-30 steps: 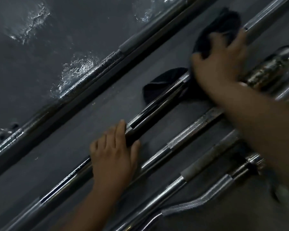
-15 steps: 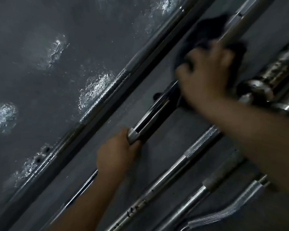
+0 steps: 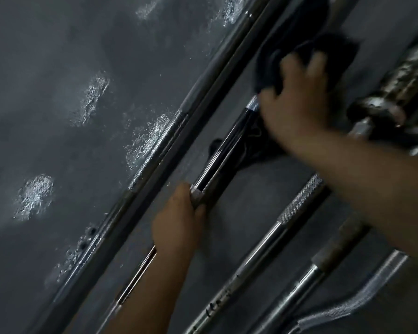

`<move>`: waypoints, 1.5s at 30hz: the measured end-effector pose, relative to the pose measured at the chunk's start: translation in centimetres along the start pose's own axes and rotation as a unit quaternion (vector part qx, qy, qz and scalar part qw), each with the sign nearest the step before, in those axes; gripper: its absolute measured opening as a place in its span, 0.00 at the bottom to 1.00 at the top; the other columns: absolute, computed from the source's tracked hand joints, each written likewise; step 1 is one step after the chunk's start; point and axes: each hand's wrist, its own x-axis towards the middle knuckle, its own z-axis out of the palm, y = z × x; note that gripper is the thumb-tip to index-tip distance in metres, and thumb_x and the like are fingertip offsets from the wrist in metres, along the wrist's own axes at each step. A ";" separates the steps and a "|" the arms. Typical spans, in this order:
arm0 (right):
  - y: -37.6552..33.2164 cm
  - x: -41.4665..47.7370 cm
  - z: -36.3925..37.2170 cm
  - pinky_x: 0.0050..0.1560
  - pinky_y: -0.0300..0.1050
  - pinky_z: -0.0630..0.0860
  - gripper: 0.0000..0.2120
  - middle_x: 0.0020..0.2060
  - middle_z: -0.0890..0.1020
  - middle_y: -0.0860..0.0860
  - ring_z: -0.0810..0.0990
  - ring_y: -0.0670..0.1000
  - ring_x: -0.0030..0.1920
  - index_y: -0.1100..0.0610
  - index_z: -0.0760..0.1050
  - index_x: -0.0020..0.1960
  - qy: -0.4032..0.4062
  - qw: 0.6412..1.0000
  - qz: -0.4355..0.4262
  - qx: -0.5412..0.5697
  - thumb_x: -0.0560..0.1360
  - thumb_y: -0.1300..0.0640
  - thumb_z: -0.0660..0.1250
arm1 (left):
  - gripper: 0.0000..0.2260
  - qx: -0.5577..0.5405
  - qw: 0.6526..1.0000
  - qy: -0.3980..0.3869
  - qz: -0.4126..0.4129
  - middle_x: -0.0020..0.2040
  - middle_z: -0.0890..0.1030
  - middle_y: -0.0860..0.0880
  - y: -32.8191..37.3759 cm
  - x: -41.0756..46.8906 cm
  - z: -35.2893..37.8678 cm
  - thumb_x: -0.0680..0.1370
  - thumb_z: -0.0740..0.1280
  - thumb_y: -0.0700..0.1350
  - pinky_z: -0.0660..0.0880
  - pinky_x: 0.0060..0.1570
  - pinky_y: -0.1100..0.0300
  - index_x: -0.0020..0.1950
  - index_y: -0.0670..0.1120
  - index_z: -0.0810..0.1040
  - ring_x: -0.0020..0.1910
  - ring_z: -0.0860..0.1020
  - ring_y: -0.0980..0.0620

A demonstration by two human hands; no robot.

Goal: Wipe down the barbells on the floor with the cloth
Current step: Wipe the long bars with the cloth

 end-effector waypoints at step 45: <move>-6.5 -7.0 1.2 0.59 0.56 0.67 0.17 0.54 0.79 0.52 0.75 0.59 0.58 0.51 0.81 0.47 -0.129 0.952 -0.276 -0.022 0.70 0.40 0.63 | 0.11 -0.011 0.999 -0.050 -0.018 0.43 0.82 0.45 -1.9 1.5 1.2 0.74 0.67 0.57 0.74 0.38 0.51 0.46 0.51 0.71 0.44 0.80 0.39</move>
